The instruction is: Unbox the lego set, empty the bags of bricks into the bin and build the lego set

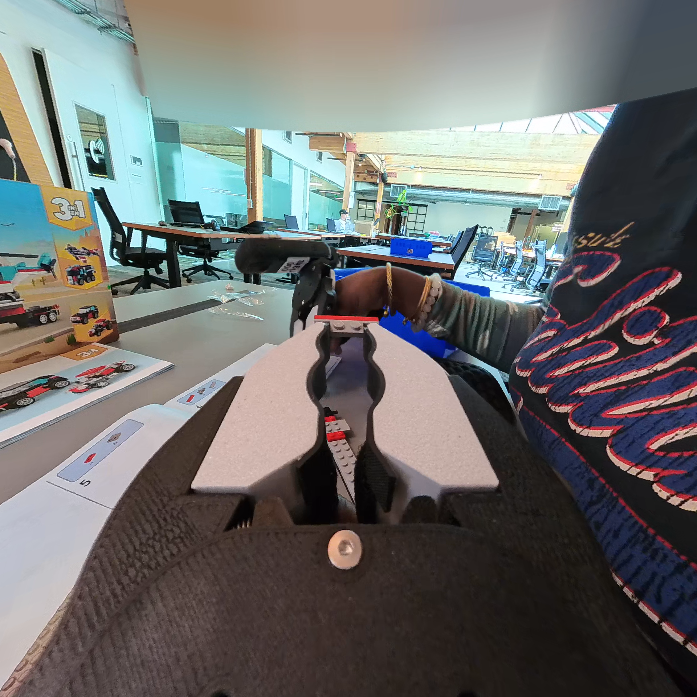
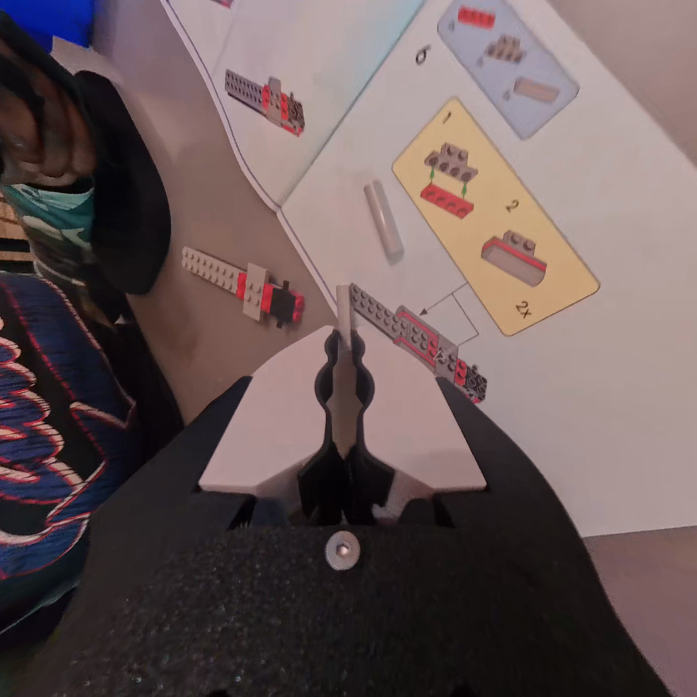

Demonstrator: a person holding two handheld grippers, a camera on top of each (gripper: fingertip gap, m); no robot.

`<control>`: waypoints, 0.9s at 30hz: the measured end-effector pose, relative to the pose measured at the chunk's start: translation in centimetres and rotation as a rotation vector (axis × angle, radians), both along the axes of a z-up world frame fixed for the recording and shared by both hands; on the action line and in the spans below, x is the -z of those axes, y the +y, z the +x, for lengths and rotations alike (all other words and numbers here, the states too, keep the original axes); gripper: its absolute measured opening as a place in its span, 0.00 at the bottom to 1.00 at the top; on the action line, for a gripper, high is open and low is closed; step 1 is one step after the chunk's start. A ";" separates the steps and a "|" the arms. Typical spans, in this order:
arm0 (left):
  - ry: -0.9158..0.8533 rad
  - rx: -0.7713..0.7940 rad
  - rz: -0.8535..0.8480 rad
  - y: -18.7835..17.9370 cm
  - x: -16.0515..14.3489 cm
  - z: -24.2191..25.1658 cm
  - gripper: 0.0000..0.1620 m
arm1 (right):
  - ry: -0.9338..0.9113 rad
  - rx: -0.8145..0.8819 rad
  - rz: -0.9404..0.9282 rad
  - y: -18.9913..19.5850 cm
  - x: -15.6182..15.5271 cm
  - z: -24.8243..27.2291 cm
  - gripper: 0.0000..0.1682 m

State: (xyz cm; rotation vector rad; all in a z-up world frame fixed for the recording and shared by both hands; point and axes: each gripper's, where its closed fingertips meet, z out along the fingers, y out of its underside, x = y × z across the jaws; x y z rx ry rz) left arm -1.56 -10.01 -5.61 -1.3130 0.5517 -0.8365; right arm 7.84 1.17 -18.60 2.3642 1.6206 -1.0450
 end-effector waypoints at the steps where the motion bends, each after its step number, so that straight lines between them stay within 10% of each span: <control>1: 0.000 0.000 -0.001 0.0 0.0 0.0 0.10 | -0.035 0.003 -0.015 0.1 0.2 0.3 0.04; 16: 0.000 0.006 0.006 -0.1 -0.1 0.1 0.10 | 0.108 -0.055 0.576 2.1 -2.3 0.5 0.17; 27: -0.006 0.041 0.000 -0.3 -0.1 0.6 0.10 | 0.207 -0.138 0.965 0.6 -0.5 0.2 0.07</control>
